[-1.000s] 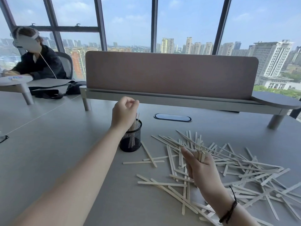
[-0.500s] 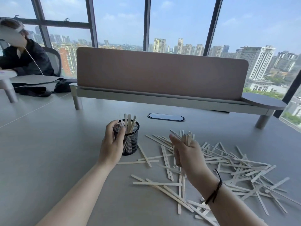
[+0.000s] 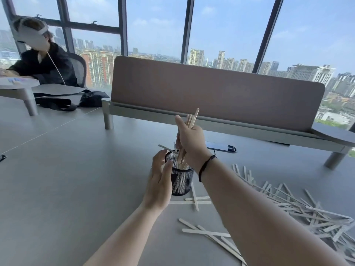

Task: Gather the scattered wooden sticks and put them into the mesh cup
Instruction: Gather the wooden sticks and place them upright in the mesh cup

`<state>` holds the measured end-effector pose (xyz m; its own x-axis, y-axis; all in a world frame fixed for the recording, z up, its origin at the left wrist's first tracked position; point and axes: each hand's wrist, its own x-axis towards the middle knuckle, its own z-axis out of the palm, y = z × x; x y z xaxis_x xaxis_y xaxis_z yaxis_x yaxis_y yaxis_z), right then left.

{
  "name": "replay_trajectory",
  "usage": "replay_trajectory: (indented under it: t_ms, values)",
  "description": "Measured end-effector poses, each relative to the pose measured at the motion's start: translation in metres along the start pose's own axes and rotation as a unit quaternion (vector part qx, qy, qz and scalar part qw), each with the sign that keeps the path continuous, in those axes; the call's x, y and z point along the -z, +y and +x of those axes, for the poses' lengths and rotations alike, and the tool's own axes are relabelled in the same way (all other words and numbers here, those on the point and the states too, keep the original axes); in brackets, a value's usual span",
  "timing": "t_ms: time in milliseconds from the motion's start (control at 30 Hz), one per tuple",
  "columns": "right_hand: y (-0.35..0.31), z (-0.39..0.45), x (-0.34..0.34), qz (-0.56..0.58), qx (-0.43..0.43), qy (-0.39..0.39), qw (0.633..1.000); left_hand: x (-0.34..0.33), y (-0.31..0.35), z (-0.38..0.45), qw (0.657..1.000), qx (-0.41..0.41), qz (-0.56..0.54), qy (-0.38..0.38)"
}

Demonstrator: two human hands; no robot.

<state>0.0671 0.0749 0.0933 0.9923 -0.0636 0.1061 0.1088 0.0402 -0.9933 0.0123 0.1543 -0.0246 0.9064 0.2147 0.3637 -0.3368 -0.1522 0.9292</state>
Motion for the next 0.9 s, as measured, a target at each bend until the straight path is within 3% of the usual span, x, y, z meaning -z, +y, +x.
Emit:
replay_trajectory:
  t_ms: [333,500,767,900]
  values:
    - [0.006,-0.003,0.006,-0.101,0.014,-0.065,0.993,-0.004,0.004,0.001,0.999,-0.02,0.028,0.002]
    - [0.002,-0.008,0.018,-0.088,0.015,-0.079,0.993,-0.001,0.001,0.005,1.0,-0.014,0.018,-0.01]
    - [0.01,-0.011,0.024,-0.27,0.064,-0.104,0.955,-0.001,0.013,0.002,0.998,-0.039,0.051,-0.03]
    - [0.005,-0.016,0.017,-0.261,0.079,-0.139,0.952,0.002,0.018,0.0,0.994,-0.07,0.087,-0.016]
